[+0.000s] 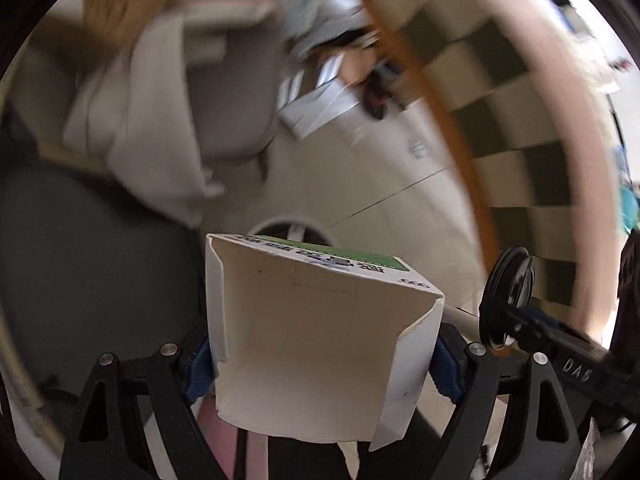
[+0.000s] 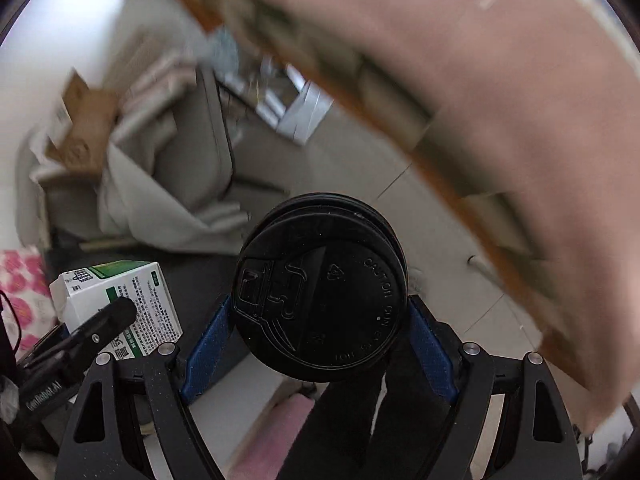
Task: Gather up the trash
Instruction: 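Carry the white box and black lid toward the trash bin with both tools, then open both tools over the bin to drop the white box and lid, then raise both tools from the bin back toward the table, then grasp the blue cat-print bag with the left tool while the right tool grasps the teal-green rice bag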
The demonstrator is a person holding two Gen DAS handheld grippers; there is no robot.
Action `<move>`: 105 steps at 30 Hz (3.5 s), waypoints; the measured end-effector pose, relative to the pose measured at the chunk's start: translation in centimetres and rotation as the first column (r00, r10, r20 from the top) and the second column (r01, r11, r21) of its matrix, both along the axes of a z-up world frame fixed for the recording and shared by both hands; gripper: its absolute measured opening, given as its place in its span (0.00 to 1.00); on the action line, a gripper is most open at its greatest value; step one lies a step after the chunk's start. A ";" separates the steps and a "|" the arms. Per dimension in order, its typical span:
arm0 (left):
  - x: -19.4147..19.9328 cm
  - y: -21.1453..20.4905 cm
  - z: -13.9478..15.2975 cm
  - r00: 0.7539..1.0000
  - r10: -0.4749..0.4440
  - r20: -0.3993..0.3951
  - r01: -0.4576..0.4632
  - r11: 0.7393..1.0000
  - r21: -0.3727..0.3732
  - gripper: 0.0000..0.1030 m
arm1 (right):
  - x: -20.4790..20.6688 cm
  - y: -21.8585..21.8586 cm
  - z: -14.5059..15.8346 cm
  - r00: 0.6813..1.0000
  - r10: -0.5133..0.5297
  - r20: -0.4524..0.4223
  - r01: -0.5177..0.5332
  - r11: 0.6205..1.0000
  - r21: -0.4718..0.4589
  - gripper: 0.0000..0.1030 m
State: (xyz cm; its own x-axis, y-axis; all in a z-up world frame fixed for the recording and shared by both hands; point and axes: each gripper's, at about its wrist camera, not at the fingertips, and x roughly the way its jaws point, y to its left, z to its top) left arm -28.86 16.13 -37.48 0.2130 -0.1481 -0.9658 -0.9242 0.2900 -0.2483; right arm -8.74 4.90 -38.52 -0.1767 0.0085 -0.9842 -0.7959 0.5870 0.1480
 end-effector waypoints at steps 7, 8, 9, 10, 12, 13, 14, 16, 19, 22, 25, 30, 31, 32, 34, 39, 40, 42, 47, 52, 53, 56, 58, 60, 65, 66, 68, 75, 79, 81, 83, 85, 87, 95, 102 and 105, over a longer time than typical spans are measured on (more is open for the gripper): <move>-2.9 -0.3 -17.2 0.995 0.097 0.036 -0.087 0.973 -0.212 0.82 | -1.5 -0.4 -17.3 0.995 0.051 -0.088 -0.063 0.989 -0.133 0.84; -3.1 -0.4 -19.0 0.994 0.104 0.032 -0.094 0.968 -0.232 0.83 | -1.4 -0.4 -19.1 0.994 0.057 -0.090 -0.070 0.987 -0.142 0.84; -3.2 -0.6 -21.6 0.993 0.111 0.029 -0.100 0.962 -0.255 0.83 | -1.5 -0.5 -21.3 0.992 0.068 -0.102 -0.083 0.985 -0.150 0.84; -3.3 -0.8 -23.0 0.992 0.120 0.025 -0.110 0.958 -0.266 0.85 | -1.6 -0.7 -23.6 0.990 0.081 -0.115 -0.099 0.981 -0.168 0.84; -3.7 -1.2 -25.9 0.990 0.142 0.016 -0.131 0.949 -0.286 0.87 | -1.6 -1.1 -26.8 0.986 0.084 -0.144 -0.110 0.976 -0.185 0.84; -3.7 -1.4 -27.0 0.990 0.142 0.008 -0.133 0.945 -0.300 0.91 | -1.9 -1.3 -28.5 0.980 0.097 -0.173 -0.131 0.972 -0.195 0.84; -3.8 -1.7 -27.7 0.990 0.141 0.001 -0.133 0.940 -0.314 0.97 | -2.3 -1.5 -29.7 0.975 0.108 -0.197 -0.147 0.969 -0.199 0.85; -4.2 -1.9 -29.3 0.987 0.159 0.001 -0.149 0.929 -0.337 0.97 | -2.7 -1.7 -31.5 0.968 0.123 -0.220 -0.167 0.967 -0.195 0.87; -4.8 -2.0 -29.6 0.989 0.148 -0.021 -0.147 0.936 -0.319 0.97 | -3.1 -2.1 -33.6 0.953 0.122 -0.277 -0.179 0.965 -0.190 0.88; -5.6 -1.9 -28.9 0.986 0.161 -0.053 -0.169 0.949 -0.268 0.97 | -3.4 -1.8 -34.6 0.941 0.127 -0.313 -0.189 0.966 -0.179 0.96; -6.3 -1.8 -27.4 0.979 0.168 -0.112 -0.186 0.967 -0.171 0.97 | -3.8 -0.9 -34.1 0.939 0.152 -0.307 -0.210 0.963 -0.166 0.99; -6.4 -2.4 -25.3 0.969 0.161 -0.187 -0.177 0.982 -0.070 0.97 | -4.4 -0.2 -31.7 0.947 0.262 -0.185 -0.293 0.942 -0.164 0.99; -6.4 -2.6 -24.9 0.966 0.163 -0.201 -0.178 0.982 -0.061 0.97 | -4.5 0.0 -31.1 0.947 0.287 -0.144 -0.309 0.937 -0.165 0.99; -6.4 -2.8 -24.6 0.964 0.161 -0.210 -0.177 0.983 -0.058 0.97 | -4.7 0.1 -30.5 0.943 0.318 -0.099 -0.331 0.928 -0.171 0.99; -6.4 -3.5 -23.8 0.961 0.165 -0.222 -0.180 0.982 -0.049 0.97 | -5.1 0.3 -29.1 0.931 0.363 -0.029 -0.362 0.916 -0.174 0.99; -6.6 -4.9 -21.5 0.957 0.176 -0.230 -0.192 0.980 -0.046 0.97 | -5.5 0.0 -25.8 0.908 0.419 0.034 -0.408 0.897 -0.169 0.99; -6.7 -5.2 -20.8 0.956 0.179 -0.233 -0.194 0.980 -0.044 0.97 | -5.6 0.0 -25.1 0.904 0.426 0.040 -0.414 0.895 -0.165 0.99; -6.6 -5.7 -19.7 0.956 0.183 -0.231 -0.197 0.980 -0.040 0.97 | -5.8 0.0 -23.4 0.897 0.438 0.055 -0.425 0.892 -0.156 0.99; -6.7 -6.9 -15.6 0.956 0.181 -0.231 -0.193 0.981 -0.030 0.97 | -6.5 -0.6 -19.0 0.888 0.454 0.075 -0.442 0.887 -0.137 0.99; -6.9 -7.9 -9.6 0.961 0.170 -0.217 -0.173 0.985 0.004 0.97 | -6.9 -1.1 -13.2 0.888 0.451 0.092 -0.441 0.890 -0.113 0.99; -6.9 -8.2 -8.4 0.963 0.169 -0.210 -0.171 0.985 0.008 0.97 | -6.8 -1.3 -11.7 0.887 0.451 0.096 -0.442 0.891 -0.105 0.99; -7.0 -8.7 -4.0 0.966 0.174 -0.194 -0.170 0.985 0.035 0.97 | -6.8 -1.6 -8.0 0.889 0.445 0.105 -0.439 0.895 -0.082 0.99; -7.1 -9.1 -1.4 0.967 0.176 -0.184 -0.170 0.984 0.053 0.97 | -6.8 -1.7 -5.0 0.891 0.441 0.111 -0.436 0.898 -0.062 0.99; -7.1 -9.5 1.1 0.968 0.182 -0.173 -0.172 0.982 0.072 0.97 | -6.8 -1.8 -1.7 0.891 0.437 0.122 -0.435 0.899 -0.038 0.99; -7.1 -10.8 7.3 0.973 0.178 -0.148 -0.162 0.980 0.112 0.97 | -7.0 -2.4 5.9 0.896 0.421 0.138 -0.427 0.904 0.017 0.99; -7.1 -11.0 8.4 0.974 0.175 -0.142 -0.159 0.980 0.118 0.97 | -7.1 -2.6 7.1 0.897 0.419 0.141 -0.426 0.904 0.025 0.99; -7.3 -11.5 10.7 0.976 0.170 -0.133 -0.153 0.979 0.135 0.97 | -7.2 -2.9 9.6 0.900 0.410 0.145 -0.420 0.906 0.044 0.99; -7.3 -11.5 16.1 0.978 0.171 -0.123 -0.142 0.966 0.217 0.97 | -7.4 -3.9 16.7 0.924 0.357 0.135 -0.374 0.917 0.134 0.99; -5.3 -10.3 19.2 0.979 0.149 -0.136 -0.101 0.945 0.310 0.97 | -5.6 -3.1 19.6 0.950 0.288 0.123 -0.308 0.929 0.204 0.99; -3.9 -9.2 20.6 0.983 0.132 -0.128 -0.081 0.936 0.343 0.97 | -3.4 -2.3 20.6 0.971 0.222 0.092 -0.238 0.943 0.234 0.99; -1.6 -7.8 21.8 0.986 0.106 -0.126 -0.051 0.923 0.382 0.97 | -0.3 -1.6 21.4 0.986 0.149 0.070 -0.162 0.953 0.256 0.99; 1.8 -6.1 22.9 0.988 0.067 -0.139 -0.001 0.905 0.425 0.97 | 3.1 -1.1 22.0 0.996 0.070 0.047 -0.080 0.959 0.271 0.99; 6.3 -4.2 23.5 0.988 0.017 -0.155 0.056 0.889 0.454 0.97 | 7.8 -0.9 22.7 0.999 -0.007 0.039 -0.004 0.960 0.281 0.99; 30.1 0.7 24.7 0.953 -0.250 -0.169 0.301 0.837 0.457 0.97 | 34.6 -6.4 23.3 0.866 -0.496 0.055 0.468 0.846 0.256 0.99; 51.4 1.6 22.2 0.894 -0.427 -0.139 0.446 0.813 0.375 0.97 | 58.0 -17.9 20.1 0.431 -0.892 0.139 0.861 0.452 0.233 0.99; 58.7 1.6 20.3 0.875 -0.460 -0.152 0.484 0.804 0.346 0.97 | 64.1 -20.0 17.8 0.303 -0.945 0.122 0.924 0.322 0.204 0.99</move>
State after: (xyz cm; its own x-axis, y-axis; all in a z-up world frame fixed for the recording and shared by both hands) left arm 29.85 17.77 -17.17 0.1502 0.1464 -0.9777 -0.6589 0.7521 0.0114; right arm 55.34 -15.12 -20.77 0.1833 0.1198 -0.9757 0.2673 0.9491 0.1668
